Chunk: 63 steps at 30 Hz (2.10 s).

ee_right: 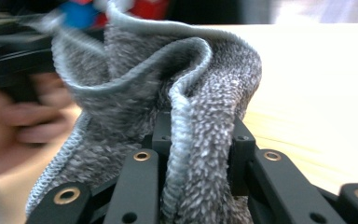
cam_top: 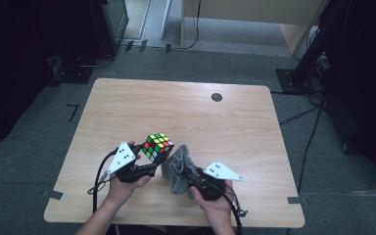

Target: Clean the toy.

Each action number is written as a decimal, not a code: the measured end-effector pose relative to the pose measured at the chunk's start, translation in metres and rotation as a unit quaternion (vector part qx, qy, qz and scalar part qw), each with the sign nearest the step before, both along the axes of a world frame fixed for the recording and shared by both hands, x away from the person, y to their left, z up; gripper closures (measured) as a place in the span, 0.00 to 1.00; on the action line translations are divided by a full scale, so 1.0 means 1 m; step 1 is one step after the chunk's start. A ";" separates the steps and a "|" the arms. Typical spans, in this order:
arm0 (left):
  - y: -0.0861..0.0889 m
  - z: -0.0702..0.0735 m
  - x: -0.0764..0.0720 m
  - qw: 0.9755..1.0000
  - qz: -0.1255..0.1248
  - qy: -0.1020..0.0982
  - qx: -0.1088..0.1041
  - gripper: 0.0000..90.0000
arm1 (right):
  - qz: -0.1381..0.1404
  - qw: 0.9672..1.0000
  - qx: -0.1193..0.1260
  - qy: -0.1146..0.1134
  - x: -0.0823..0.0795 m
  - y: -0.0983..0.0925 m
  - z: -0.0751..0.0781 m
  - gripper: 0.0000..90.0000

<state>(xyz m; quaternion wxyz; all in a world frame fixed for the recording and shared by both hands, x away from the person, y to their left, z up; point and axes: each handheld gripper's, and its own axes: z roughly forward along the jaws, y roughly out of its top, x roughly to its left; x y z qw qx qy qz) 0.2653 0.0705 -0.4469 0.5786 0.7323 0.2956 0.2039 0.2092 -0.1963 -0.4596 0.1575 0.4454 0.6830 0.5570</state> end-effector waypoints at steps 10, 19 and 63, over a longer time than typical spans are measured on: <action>0.000 -0.049 0.030 0.986 0.063 0.099 0.116 0.38 | -0.123 0.992 -0.037 0.012 0.020 -0.060 -0.012 0.79; -0.006 -0.062 0.036 0.976 0.072 0.133 0.157 0.37 | -0.119 0.992 -0.048 0.020 0.022 -0.059 -0.022 0.78; 0.038 -0.030 0.011 0.983 0.082 0.116 0.115 0.15 | -0.027 0.993 -0.108 0.041 0.034 -0.072 -0.010 0.04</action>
